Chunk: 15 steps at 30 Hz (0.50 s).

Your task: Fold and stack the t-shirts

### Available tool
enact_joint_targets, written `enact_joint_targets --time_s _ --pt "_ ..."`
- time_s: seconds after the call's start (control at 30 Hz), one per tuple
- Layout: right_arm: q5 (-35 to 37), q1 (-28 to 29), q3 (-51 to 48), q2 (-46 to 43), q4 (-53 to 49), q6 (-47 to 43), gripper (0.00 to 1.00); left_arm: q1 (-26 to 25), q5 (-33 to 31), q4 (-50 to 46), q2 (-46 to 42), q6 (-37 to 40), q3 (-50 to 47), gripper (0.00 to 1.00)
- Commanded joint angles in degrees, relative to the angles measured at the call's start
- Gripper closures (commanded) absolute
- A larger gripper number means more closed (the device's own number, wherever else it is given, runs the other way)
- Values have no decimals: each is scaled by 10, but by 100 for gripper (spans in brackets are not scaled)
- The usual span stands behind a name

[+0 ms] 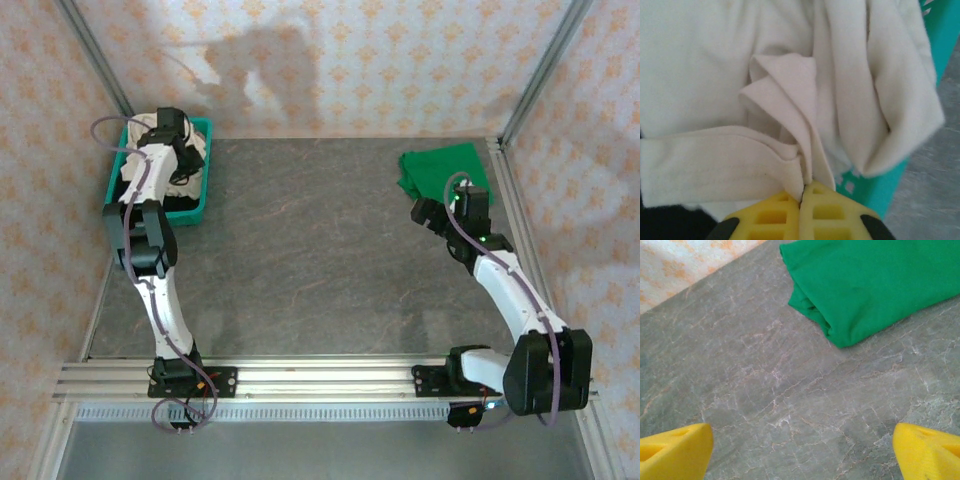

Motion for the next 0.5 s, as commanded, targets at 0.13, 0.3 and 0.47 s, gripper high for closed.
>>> enact_joint_targets --time_s 0.13,0.3,0.47 --pt "-17 4 -3 -5 9 3 8 -7 15 24 -148 -13 -26 100" --pt "-33 5 -2 8 17 6 9 -6 16 43 -208 -22 -59 100" --pt "-45 6 2 23 19 7 9 -4 41 53 -241 -48 -76 100"
